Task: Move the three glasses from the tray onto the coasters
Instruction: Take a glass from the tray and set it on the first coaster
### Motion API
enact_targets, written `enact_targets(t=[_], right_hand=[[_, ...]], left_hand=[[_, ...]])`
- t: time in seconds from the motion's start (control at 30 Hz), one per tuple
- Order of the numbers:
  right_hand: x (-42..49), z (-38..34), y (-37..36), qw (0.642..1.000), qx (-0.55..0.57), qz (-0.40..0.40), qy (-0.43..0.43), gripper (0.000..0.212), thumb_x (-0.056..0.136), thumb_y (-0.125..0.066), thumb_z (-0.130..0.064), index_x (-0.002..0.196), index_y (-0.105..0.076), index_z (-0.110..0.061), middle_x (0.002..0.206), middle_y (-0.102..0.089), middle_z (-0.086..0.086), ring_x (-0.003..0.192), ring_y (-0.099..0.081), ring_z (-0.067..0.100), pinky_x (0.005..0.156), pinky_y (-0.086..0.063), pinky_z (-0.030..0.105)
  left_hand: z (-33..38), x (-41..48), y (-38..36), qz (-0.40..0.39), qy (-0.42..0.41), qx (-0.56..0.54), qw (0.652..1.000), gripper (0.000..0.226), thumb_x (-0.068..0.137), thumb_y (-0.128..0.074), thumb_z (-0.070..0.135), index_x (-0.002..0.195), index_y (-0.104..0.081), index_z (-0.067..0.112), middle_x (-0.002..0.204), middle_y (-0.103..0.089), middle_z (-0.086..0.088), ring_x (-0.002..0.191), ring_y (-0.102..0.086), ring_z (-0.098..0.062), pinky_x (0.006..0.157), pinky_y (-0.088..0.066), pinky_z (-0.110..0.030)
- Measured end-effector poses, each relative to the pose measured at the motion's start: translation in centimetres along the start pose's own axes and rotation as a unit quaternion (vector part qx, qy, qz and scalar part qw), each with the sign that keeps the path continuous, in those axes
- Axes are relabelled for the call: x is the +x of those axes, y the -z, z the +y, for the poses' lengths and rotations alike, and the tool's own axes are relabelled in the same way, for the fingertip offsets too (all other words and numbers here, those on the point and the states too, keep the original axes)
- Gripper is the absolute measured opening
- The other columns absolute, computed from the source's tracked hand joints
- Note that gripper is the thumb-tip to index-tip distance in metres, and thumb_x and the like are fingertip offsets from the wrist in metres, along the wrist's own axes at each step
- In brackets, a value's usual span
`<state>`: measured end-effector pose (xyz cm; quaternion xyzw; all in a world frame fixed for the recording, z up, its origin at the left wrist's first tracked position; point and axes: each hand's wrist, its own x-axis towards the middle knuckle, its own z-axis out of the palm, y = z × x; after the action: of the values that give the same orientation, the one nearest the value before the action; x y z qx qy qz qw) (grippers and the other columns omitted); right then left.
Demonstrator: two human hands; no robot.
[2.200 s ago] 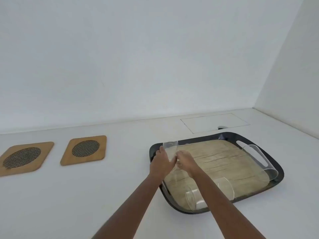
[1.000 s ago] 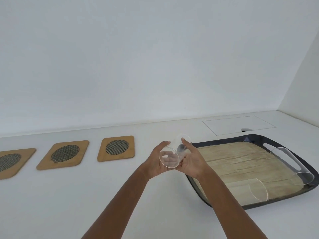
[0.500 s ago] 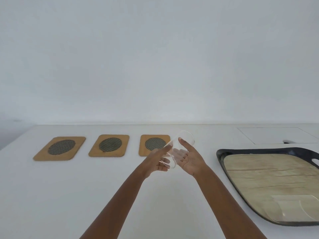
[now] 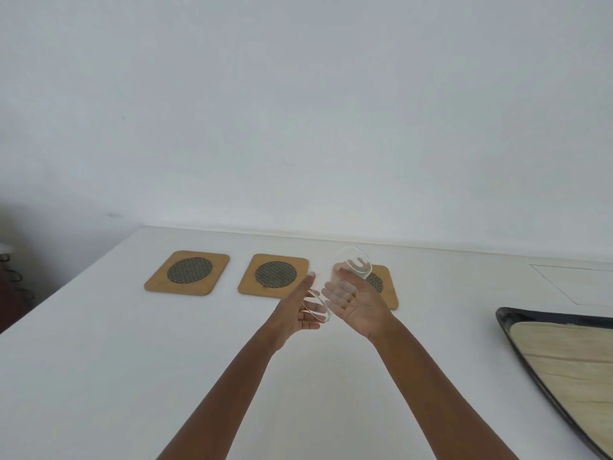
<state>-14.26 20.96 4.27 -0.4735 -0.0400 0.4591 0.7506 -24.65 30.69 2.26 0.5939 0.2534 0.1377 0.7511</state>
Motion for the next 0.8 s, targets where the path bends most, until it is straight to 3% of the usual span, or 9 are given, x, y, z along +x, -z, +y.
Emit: enact_targets(t=[0.03, 0.1, 0.2, 0.27, 0.37, 0.5, 0.57, 0.7, 0.8], right_hand=[[0.4, 0.3, -0.7, 1.0, -0.006, 0.0, -0.002, 0.056, 0.085, -0.063, -0.018, 0.131, -0.038, 0.001, 0.122, -0.055, 0.018, 0.122, -0.051, 0.03, 0.099, -0.041, 0.037], [1.3, 0.9, -1.9, 1.0, -0.017, -0.002, -0.003, 0.055, 0.085, -0.063, -0.017, 0.131, -0.038, 0.0, 0.114, -0.058, 0.016, 0.119, -0.053, 0.029, 0.097, -0.042, 0.037], [2.6, 1.7, -3.5, 1.0, -0.029, -0.01, -0.004, 0.037, 0.085, -0.063, -0.015, 0.117, -0.048, -0.004, 0.102, -0.061, 0.013, 0.107, -0.056, 0.025, 0.086, -0.046, 0.034], [3.4, 2.1, -4.4, 0.999, -0.045, -0.011, -0.003, 0.021, 0.084, -0.064, -0.014, 0.101, -0.055, -0.005, 0.113, -0.059, 0.016, 0.106, -0.056, 0.025, 0.088, -0.045, 0.034], [4.7, 2.8, -5.7, 0.996, -0.085, -0.016, 0.003, 0.014, 0.084, -0.064, -0.015, 0.096, -0.06, -0.009, 0.116, -0.057, 0.015, 0.108, -0.054, 0.024, 0.089, -0.042, 0.033], [6.2, 3.9, -7.9, 0.993, -0.118, -0.024, 0.015, 0.011, 0.085, -0.063, -0.014, 0.095, -0.061, -0.011, 0.111, -0.059, 0.011, 0.109, -0.053, 0.022, 0.082, -0.044, 0.028], [6.9, 4.4, -9.1, 0.991, -0.131, -0.029, 0.028, 0.016, 0.083, -0.064, -0.011, 0.099, -0.062, -0.01, 0.106, -0.061, 0.009, 0.114, -0.054, 0.024, 0.086, -0.046, 0.029], [8.3, 5.2, -11.2, 0.983, -0.172, -0.029, 0.052, 0.041, 0.081, -0.067, -0.007, 0.118, -0.056, 0.007, 0.116, -0.062, 0.022, 0.126, -0.049, 0.036, 0.084, -0.053, 0.03], [9.7, 5.8, -13.1, 0.974, -0.218, -0.012, 0.064, 0.027, 0.077, -0.071, -0.009, 0.099, -0.061, 0.003, 0.123, -0.058, 0.03, 0.126, -0.045, 0.043, 0.1, -0.045, 0.044]], left_hand=[[0.1, 0.0, 0.8, 0.02, -0.003, 0.008, 1.0, 0.049, 0.091, -0.036, 0.056, 0.088, -0.058, 0.012, 0.073, -0.065, -0.007, 0.066, -0.064, -0.018, 0.062, -0.051, -0.025], [0.2, -0.1, 2.2, 0.076, -0.013, 0.025, 0.997, 0.057, 0.094, -0.028, 0.054, 0.094, -0.057, 0.006, 0.076, -0.063, -0.008, 0.066, -0.061, -0.018, 0.061, -0.049, -0.025], [-0.2, 0.1, 4.8, 0.186, -0.048, 0.067, 0.979, 0.049, 0.098, -0.027, 0.046, 0.1, -0.054, 0.005, 0.082, -0.059, -0.009, 0.072, -0.057, -0.022, 0.065, -0.046, -0.028], [-0.9, 0.2, 7.1, 0.262, -0.07, 0.155, 0.95, 0.039, 0.098, -0.036, 0.04, 0.103, -0.054, 0.006, 0.096, -0.061, -0.012, 0.091, -0.059, -0.029, 0.079, -0.047, -0.036], [-2.0, 0.3, 10.5, 0.348, -0.091, 0.306, 0.882, 0.036, 0.092, -0.053, 0.029, 0.119, -0.05, 0.004, 0.121, -0.056, -0.018, 0.114, -0.052, -0.034, 0.095, -0.042, -0.043], [-3.2, 0.3, 15.2, 0.378, -0.071, 0.457, 0.802, 0.06, 0.087, -0.06, 0.029, 0.134, -0.038, 0.0, 0.135, -0.046, -0.022, 0.126, -0.044, -0.036, 0.102, -0.037, -0.047], [-3.8, 0.4, 17.3, 0.379, -0.056, 0.506, 0.773, 0.07, 0.085, -0.061, 0.034, 0.138, -0.032, -0.002, 0.14, -0.041, -0.025, 0.133, -0.038, -0.035, 0.107, -0.033, -0.046], [-4.8, 0.5, 20.7, 0.38, -0.016, 0.54, 0.751, 0.086, 0.085, -0.058, 0.046, 0.144, -0.018, -0.002, 0.149, -0.029, -0.026, 0.142, -0.023, -0.032, 0.115, -0.019, -0.047], [-5.1, 0.6, 22.5, 0.39, 0.0, 0.537, 0.748, 0.091, 0.084, -0.055, 0.052, 0.144, -0.015, -0.003, 0.151, -0.024, -0.026, 0.144, -0.018, -0.032, 0.119, -0.014, -0.044]])
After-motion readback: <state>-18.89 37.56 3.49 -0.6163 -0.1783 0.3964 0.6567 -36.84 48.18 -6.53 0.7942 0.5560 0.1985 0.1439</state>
